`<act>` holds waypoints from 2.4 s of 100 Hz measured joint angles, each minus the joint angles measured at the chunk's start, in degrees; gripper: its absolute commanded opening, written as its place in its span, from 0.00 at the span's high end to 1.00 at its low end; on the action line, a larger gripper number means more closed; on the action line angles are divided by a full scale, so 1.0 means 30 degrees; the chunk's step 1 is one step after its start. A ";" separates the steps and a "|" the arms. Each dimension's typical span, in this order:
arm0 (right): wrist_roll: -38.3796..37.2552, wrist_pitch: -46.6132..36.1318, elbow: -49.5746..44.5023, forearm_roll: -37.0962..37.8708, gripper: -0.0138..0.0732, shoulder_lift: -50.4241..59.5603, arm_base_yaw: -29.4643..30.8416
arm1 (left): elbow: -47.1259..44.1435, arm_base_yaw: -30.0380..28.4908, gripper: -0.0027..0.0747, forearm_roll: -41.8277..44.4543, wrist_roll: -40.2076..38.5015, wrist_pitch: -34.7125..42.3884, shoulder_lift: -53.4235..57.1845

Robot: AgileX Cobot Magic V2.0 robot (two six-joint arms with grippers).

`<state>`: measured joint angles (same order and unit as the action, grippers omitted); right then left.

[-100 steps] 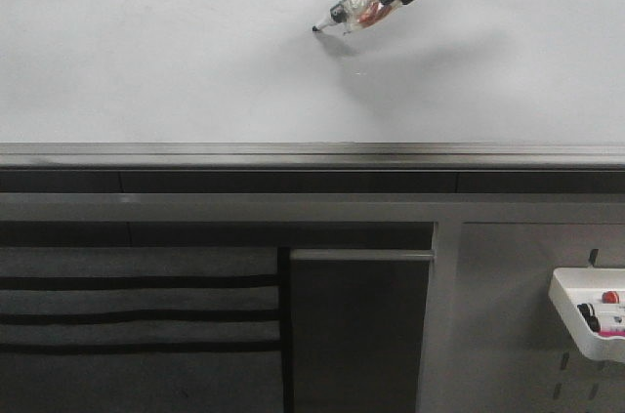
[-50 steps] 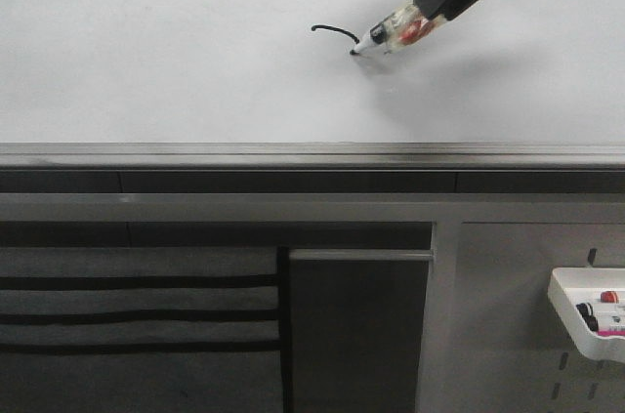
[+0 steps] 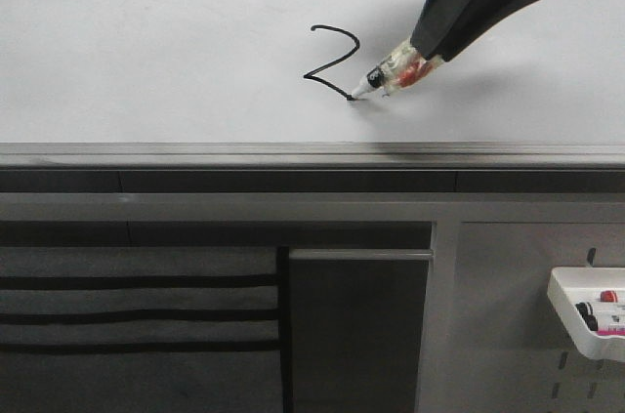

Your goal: Write number 3 on whiteboard

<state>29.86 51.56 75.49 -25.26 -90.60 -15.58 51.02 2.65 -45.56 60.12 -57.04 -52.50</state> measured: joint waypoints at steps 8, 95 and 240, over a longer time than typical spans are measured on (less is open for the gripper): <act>0.0000 -0.0384 -0.0247 0.0056 0.89 -0.0051 -0.0457 | 0.0000 0.0000 0.51 0.0040 0.0000 0.0040 0.0000; 1.0249 0.2805 -0.2583 -0.3024 0.89 0.5871 -0.3984 | 0.0844 0.6112 0.51 0.0500 0.3172 -0.0149 -0.3575; 1.1029 0.2788 -0.2650 -0.3063 0.47 0.6043 -0.3823 | 0.5842 1.0657 0.99 0.2098 0.3665 -0.0874 -0.9979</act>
<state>62.94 59.92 67.54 -34.45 -72.47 -27.04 68.55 34.62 -39.26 71.11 -59.66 -82.44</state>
